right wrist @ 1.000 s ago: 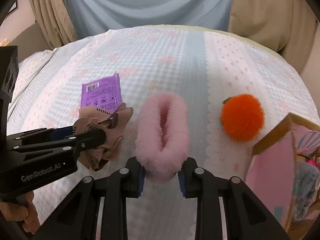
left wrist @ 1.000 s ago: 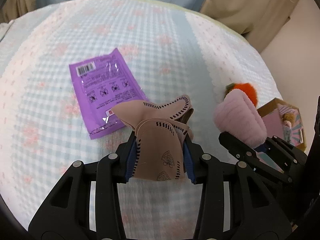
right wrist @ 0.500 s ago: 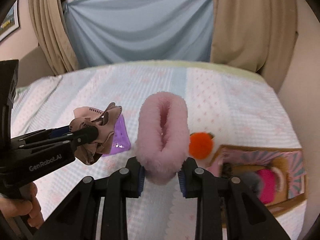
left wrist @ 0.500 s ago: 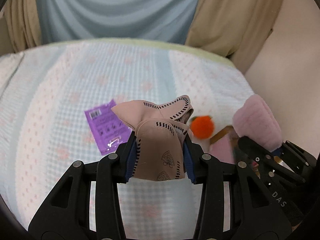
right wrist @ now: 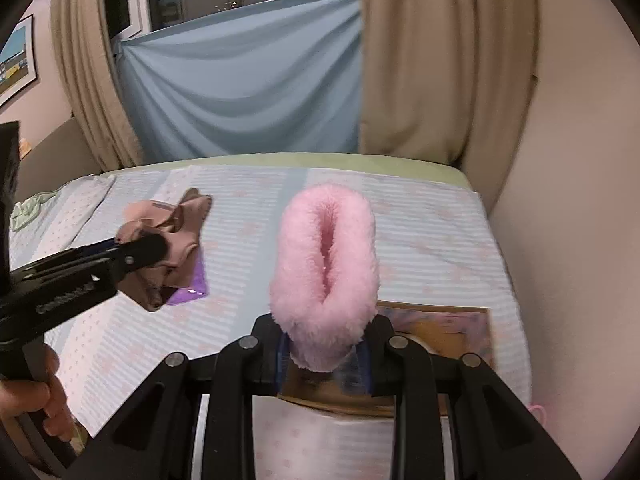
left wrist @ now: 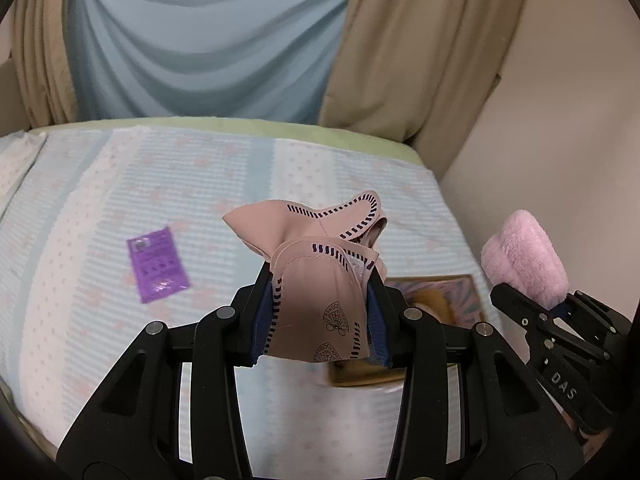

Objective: Organize soft objects
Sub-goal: 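Carry the mask and hair tie into the box with both tools and release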

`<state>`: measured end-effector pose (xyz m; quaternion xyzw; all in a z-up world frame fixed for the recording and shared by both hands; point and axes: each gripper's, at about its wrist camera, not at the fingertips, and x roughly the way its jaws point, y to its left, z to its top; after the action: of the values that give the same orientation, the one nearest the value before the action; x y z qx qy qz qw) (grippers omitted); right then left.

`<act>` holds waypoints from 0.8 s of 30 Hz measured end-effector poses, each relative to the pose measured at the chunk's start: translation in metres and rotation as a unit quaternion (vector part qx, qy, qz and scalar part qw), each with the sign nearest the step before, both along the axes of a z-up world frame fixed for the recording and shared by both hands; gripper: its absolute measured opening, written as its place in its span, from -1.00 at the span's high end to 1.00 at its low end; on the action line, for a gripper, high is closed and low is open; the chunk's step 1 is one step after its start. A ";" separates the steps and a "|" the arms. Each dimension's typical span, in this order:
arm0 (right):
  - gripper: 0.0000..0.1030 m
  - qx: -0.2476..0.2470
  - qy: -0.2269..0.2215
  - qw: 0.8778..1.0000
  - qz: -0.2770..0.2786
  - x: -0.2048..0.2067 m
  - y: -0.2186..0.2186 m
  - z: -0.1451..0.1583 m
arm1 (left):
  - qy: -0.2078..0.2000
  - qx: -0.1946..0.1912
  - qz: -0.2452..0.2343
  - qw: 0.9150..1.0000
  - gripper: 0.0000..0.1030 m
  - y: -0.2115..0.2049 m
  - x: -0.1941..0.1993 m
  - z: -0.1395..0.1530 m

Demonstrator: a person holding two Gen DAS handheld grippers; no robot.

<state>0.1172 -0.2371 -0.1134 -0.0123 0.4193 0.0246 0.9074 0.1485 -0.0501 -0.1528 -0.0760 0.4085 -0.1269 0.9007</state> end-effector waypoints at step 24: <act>0.51 0.009 0.143 0.984 -0.104 0.017 -0.167 -0.090 | 0.106 0.045 -0.095 0.989 0.27 -0.191 0.038 -0.096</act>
<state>0.1344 -0.4045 -0.2034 0.0432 0.5435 -0.0642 0.8358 0.1869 -0.2413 -0.2489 -0.0098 0.5124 -0.1847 0.8386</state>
